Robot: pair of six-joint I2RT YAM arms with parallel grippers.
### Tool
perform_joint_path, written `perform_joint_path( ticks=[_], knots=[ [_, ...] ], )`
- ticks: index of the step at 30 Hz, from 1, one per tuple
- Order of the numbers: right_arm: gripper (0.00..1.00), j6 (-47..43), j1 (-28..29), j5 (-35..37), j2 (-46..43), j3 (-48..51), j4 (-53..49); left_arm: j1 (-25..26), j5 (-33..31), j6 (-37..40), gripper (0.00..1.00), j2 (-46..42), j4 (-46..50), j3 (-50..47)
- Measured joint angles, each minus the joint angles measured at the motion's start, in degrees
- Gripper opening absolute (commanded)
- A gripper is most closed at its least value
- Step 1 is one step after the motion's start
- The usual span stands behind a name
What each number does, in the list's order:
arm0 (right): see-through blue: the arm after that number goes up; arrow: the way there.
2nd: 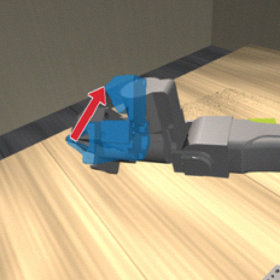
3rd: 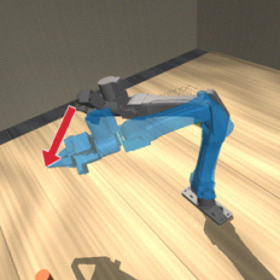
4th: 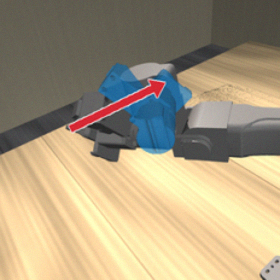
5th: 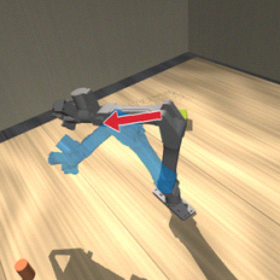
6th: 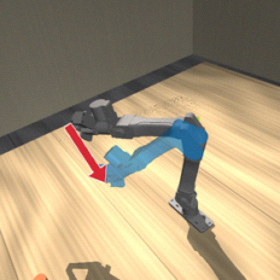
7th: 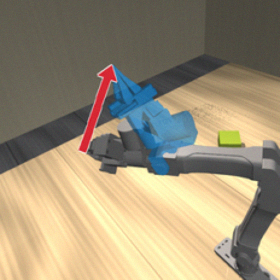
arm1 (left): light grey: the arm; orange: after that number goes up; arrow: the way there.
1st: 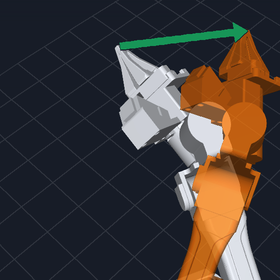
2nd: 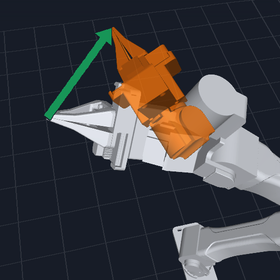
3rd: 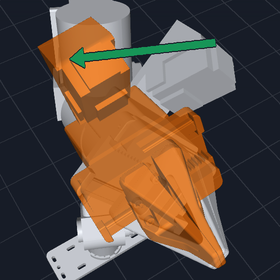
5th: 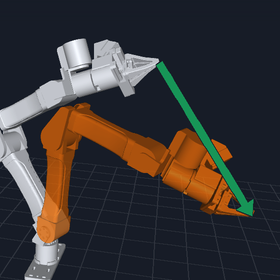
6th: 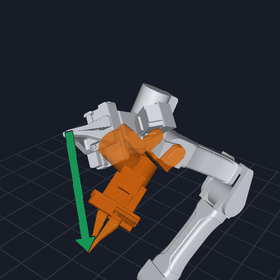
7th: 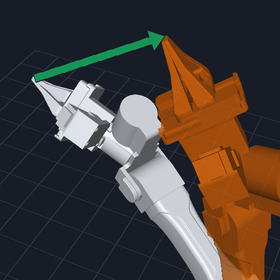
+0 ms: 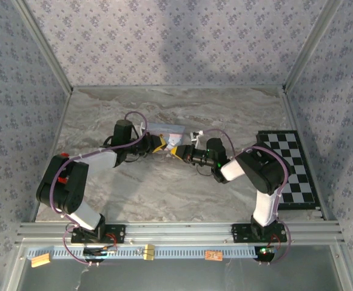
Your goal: Unlock the padlock with the key
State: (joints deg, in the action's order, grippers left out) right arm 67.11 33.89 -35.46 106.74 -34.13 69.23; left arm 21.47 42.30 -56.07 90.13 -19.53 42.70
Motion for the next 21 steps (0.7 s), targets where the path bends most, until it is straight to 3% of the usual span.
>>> perform_joint_path(
  ticks=[21],
  knots=[
    [0.0,0.0,0.4,1.6,0.0,0.0,-0.3,0.6,-0.8,-1.0,0.0,0.0,-0.3,-0.2]
  ],
)
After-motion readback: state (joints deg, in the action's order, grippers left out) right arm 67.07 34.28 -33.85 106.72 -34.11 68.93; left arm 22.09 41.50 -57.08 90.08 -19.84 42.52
